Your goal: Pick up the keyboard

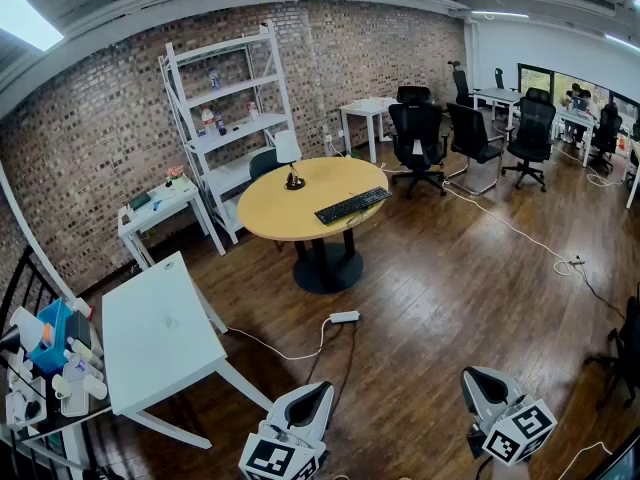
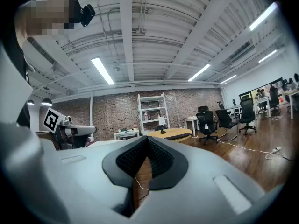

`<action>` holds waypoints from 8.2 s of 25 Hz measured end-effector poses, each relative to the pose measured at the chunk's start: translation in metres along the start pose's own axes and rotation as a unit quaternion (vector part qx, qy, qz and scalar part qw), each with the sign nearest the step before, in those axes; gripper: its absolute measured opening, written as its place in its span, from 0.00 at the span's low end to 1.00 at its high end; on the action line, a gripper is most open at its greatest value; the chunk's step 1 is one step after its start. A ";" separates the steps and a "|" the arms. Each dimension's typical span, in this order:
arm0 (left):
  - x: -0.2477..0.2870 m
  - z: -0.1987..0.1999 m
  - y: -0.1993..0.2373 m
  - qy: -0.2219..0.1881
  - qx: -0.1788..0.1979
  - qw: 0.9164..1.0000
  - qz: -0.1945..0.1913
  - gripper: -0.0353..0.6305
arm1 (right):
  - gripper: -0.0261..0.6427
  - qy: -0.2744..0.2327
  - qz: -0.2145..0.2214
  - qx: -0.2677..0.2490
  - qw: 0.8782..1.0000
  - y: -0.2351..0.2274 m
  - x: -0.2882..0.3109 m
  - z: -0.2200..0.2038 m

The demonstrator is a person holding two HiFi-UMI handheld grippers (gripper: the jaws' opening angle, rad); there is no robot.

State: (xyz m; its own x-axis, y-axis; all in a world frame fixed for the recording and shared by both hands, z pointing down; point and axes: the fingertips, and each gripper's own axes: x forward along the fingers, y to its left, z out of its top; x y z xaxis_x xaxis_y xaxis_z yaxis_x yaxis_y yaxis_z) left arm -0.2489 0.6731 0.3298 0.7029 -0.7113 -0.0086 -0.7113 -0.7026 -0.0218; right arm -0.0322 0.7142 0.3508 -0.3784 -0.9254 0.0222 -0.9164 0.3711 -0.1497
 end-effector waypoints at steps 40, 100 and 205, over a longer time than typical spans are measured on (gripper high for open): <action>0.201 -0.019 0.135 -0.007 -0.018 1.000 -0.007 0.08 | 0.04 0.031 0.005 -0.049 0.998 -0.121 0.198 0.020; 0.628 -0.029 0.385 0.021 -0.016 0.997 0.068 0.05 | 0.11 0.042 0.095 -0.025 0.994 -0.419 0.645 0.071; 0.858 -0.445 0.759 0.375 -0.130 0.909 0.129 0.32 | 0.29 0.343 0.092 0.301 0.885 -0.710 1.026 -0.288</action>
State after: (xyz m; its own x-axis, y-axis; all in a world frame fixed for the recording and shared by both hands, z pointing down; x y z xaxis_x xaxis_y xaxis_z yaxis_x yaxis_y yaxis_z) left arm -0.1903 -0.4798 0.7506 0.3770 -0.6001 0.7055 -0.8984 -0.4221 0.1211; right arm 0.1929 -0.4764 0.7649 -0.6936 -0.5126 0.5062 -0.6736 0.2122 -0.7080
